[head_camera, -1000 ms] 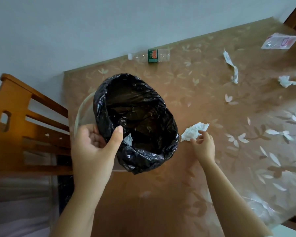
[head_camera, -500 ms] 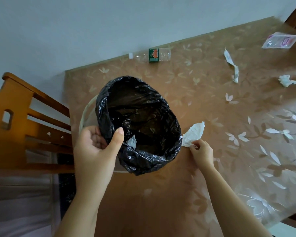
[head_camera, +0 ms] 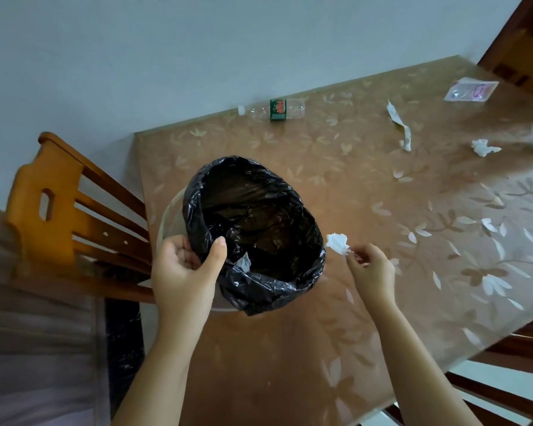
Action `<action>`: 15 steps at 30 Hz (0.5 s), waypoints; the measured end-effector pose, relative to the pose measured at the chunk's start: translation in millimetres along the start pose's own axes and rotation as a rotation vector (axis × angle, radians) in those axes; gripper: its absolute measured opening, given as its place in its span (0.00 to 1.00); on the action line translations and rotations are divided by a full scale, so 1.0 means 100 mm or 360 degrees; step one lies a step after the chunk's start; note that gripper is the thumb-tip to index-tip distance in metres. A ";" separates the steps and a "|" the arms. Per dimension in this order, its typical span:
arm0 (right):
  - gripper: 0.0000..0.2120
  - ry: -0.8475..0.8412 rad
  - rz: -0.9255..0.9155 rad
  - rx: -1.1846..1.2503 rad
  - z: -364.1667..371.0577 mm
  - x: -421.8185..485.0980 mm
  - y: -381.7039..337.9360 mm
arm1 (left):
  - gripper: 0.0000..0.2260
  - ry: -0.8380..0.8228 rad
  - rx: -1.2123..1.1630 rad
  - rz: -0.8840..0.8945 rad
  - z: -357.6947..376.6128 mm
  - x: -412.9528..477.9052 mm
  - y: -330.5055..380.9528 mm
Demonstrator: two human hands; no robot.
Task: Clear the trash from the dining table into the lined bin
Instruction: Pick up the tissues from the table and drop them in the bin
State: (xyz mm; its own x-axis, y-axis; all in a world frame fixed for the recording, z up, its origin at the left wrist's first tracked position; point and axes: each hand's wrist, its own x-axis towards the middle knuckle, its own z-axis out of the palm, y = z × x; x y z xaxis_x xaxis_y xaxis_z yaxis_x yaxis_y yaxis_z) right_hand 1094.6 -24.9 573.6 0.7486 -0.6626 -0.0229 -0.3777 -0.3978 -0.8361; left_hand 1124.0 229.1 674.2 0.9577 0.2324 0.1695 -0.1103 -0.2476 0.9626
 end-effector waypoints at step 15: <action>0.09 -0.0164 -0.0695 0.0142 -0.01 -0.99 -1.16 | 0.09 0.0115 0.0025 0.0000 -0.64 -0.32 0.00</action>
State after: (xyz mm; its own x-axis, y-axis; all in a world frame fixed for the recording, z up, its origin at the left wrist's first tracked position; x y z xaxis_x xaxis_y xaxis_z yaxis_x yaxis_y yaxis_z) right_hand 1064.3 86.0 673.4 0.8794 -0.3765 0.2913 0.0301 -0.5667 -0.8234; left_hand 1076.7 281.8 682.7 0.9359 0.2998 0.1849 -0.1055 -0.2623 0.9592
